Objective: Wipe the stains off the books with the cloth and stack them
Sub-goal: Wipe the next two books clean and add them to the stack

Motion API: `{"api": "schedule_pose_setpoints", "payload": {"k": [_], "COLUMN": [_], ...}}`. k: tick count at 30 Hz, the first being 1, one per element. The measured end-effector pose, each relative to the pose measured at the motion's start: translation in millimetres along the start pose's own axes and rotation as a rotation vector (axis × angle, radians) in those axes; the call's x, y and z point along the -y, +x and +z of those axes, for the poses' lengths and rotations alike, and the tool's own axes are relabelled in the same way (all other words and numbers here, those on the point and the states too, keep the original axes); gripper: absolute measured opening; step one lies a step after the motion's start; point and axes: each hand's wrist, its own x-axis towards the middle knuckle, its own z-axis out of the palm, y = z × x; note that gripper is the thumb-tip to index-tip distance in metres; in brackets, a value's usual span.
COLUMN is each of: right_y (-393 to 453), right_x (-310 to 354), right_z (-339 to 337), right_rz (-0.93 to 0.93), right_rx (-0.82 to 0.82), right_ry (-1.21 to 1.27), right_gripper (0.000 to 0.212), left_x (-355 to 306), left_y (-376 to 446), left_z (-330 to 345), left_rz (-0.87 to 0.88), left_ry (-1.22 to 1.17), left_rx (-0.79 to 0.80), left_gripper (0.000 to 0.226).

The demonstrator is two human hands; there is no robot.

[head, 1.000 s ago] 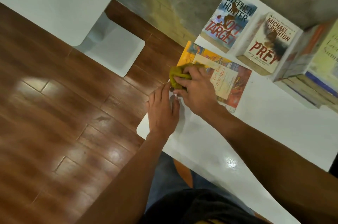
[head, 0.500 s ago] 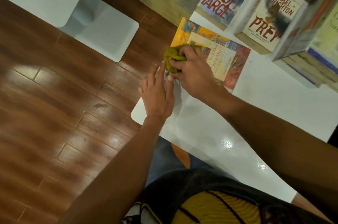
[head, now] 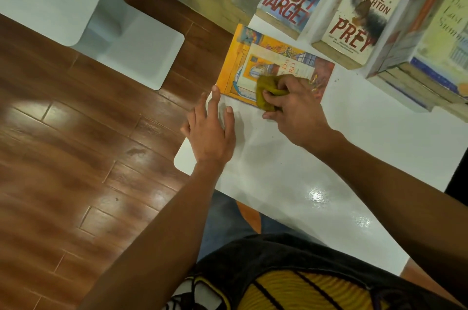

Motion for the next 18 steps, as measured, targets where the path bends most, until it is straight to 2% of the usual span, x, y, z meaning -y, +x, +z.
{"api": "schedule_pose_setpoints", "payload": {"k": [9,18], "right_y": [-31,-50], "right_x": [-36,-54], "right_z": [-11,-15], "right_rz": [0.138,0.198], "right_rx": [-0.011,-0.034], "right_ry": [0.026,0.053], "right_gripper": [0.038,0.035], "left_x": [1,1], "left_y": [1,0], "left_z": [2,3], "left_rz": [0.006,0.026], "left_ry": [0.055,0.067], "left_rx": [0.013,-0.010], "left_gripper": [0.063,0.061]}}
